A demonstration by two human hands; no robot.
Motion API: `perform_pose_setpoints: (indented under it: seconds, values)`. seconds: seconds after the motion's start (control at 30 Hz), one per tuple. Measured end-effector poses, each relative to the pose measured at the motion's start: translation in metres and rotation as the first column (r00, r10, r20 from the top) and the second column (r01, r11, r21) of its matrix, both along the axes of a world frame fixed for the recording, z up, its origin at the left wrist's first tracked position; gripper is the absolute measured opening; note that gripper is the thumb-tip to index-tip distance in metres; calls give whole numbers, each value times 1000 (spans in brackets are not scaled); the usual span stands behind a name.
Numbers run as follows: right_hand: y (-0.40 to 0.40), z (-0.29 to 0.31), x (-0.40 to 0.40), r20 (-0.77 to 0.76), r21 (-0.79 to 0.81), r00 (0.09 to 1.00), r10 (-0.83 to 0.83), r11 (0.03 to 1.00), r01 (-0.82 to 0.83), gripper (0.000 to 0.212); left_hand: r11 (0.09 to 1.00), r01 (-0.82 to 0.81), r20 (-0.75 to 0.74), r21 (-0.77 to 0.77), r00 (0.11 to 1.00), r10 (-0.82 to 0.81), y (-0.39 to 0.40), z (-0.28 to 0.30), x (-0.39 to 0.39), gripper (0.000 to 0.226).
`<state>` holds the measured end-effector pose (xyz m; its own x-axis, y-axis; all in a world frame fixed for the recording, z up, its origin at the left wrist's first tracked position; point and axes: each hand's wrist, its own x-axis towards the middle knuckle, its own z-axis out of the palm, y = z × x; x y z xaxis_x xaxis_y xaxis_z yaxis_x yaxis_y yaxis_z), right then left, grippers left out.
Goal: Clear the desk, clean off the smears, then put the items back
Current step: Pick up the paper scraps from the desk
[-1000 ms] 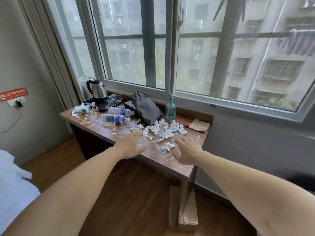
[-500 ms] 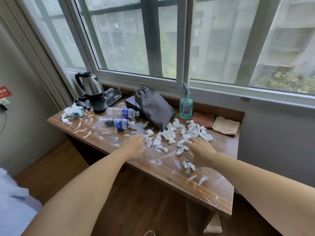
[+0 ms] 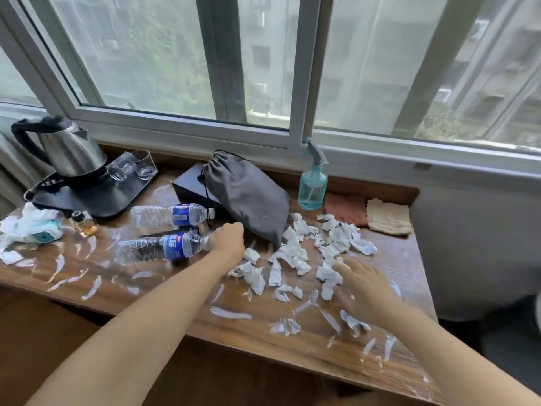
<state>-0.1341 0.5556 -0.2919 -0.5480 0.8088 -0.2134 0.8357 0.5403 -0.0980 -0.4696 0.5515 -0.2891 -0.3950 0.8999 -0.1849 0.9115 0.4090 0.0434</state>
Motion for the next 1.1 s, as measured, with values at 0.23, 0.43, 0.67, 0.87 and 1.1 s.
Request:
perform_pose_setpoints:
  seconds: [0.23,0.43,0.67,0.87,1.1]
  values:
    - [5,9,28,-113,54,990,-85,994,92,49,997,-34,49,71,998,30,-2,-14,-5,12]
    - [9,12,50,-212,26,974,-76,996,83,44,965,203,186,164,955,-232,-30,-11,5,22]
    - [33,9,56,-229,-150,971,-68,988,34,50,921,389,139,-5,913,-384,-58,-24,18,57]
    - [106,1,0,-287,-92,948,-139,989,117,66,949,236,178,209,945,-275,-65,-34,36,23]
    - [130,-10,-40,-75,-162,985,-153,977,140,121,842,217,280,493,877,-390,-37,-8,75,20]
